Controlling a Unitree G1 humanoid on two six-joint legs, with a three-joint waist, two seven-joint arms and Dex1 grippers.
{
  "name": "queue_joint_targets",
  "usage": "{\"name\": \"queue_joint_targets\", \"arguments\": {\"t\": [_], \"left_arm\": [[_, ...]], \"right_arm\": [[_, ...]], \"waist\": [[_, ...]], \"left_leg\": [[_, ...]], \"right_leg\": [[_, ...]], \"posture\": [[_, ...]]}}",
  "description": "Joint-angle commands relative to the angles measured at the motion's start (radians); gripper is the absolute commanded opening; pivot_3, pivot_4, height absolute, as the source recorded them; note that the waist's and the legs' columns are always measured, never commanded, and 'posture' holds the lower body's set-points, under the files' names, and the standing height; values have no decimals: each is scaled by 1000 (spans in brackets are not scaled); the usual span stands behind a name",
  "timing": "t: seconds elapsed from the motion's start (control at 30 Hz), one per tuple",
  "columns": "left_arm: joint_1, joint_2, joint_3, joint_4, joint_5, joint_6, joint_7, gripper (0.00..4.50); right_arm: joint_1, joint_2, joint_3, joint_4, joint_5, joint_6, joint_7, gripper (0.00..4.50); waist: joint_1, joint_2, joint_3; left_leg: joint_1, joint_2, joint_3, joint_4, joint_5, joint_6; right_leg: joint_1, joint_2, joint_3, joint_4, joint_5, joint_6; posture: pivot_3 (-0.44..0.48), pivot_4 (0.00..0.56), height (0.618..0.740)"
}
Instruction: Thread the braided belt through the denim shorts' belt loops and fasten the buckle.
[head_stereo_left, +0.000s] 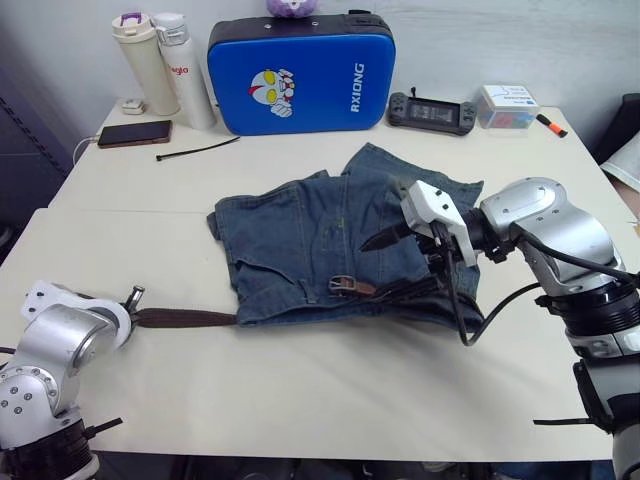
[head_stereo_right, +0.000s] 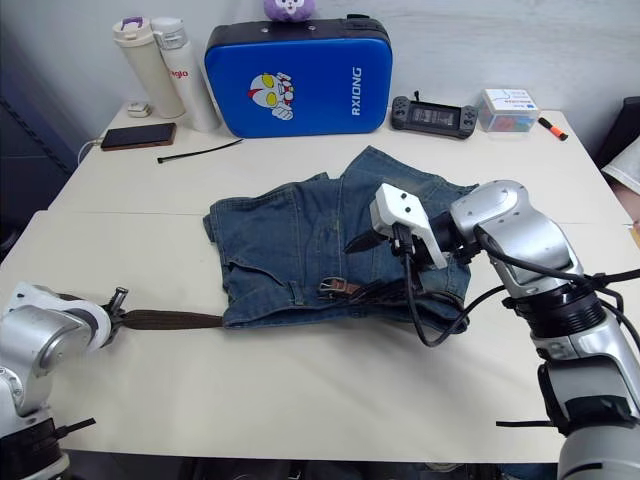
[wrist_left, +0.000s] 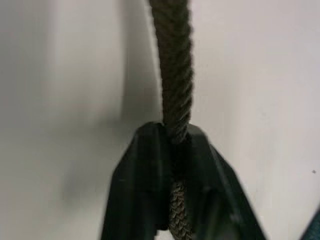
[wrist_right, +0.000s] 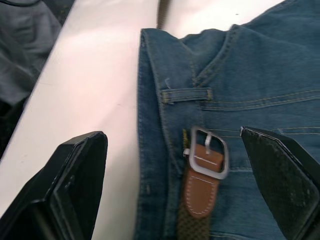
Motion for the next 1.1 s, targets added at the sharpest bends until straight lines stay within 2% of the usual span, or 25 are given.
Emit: {"name": "queue_joint_targets", "arguments": {"t": [0.03,0.1,0.23,0.37,0.5,0.6,0.73,0.8,0.97,1.1], "left_arm": [[-14,64,-47,-28,54,-4,-68,32],[-24,98,-88,-32,72,16,-115,32],[-82,242,-202,-52,189,125,-337,32],[-163,417,-329,-145,441,181,-775,32],[-146,517,-372,-215,582,172,-1157,32],[-120,630,-439,-250,780,114,-1445,32],[-133,669,-488,-206,952,21,-1694,32],[-163,659,-513,-171,1018,-14,-1799,32],[-226,622,-562,-127,1120,-54,-1999,32],[-294,589,-613,-80,1174,-74,-2169,32]], "right_arm": [[-82,62,-72,58,-15,-48,-88,4500],[-119,97,-91,93,-21,-60,-128,4500],[-153,130,-118,104,-19,-65,-167,4500],[-133,108,-131,81,-14,-40,-175,4500],[-102,78,-139,46,-7,-12,-185,4500],[-77,59,-146,6,1,17,-190,4500],[-47,25,-152,-30,-4,33,-194,4500],[-27,2,-156,-54,-4,45,-201,4500],[11,-37,-177,-110,14,82,-218,4500],[54,-68,-214,-238,99,187,-218,4500]], "waist": [[-2,0,0],[-4,0,0],[-3,0,0],[-2,1,1],[-6,4,3],[-18,6,4],[-30,7,5],[-27,7,5],[-25,7,5],[-24,6,5]], "left_leg": [[0,0,0,0,0,0],[0,0,1,-1,0,0],[0,0,0,-3,0,0],[-1,-3,-4,-3,0,0],[-1,-4,-4,-5,0,1],[-1,-3,-3,-7,0,1],[-1,-1,1,-13,2,-1],[-1,-1,2,-15,3,-1],[-2,-2,3,-17,4,0],[-2,-1,3,-18,4,0]], "right_leg": [[0,0,0,0,0,0],[-1,0,0,0,0,0],[-2,1,1,0,0,-1],[-1,1,3,0,-1,-1],[-1,1,7,-3,-1,-1],[-2,1,7,-3,-1,-2],[-6,2,9,-3,-1,-2],[-8,2,10,-3,-1,-2],[-8,1,10,-4,-1,-2],[-9,1,10,-4,-1,-2]], "posture": [[0,150,677],[0,150,677],[0,150,677],[0,150,677],[0,150,677],[0,150,677],[0,150,677],[0,150,677],[0,150,677],[0,150,677]]}}
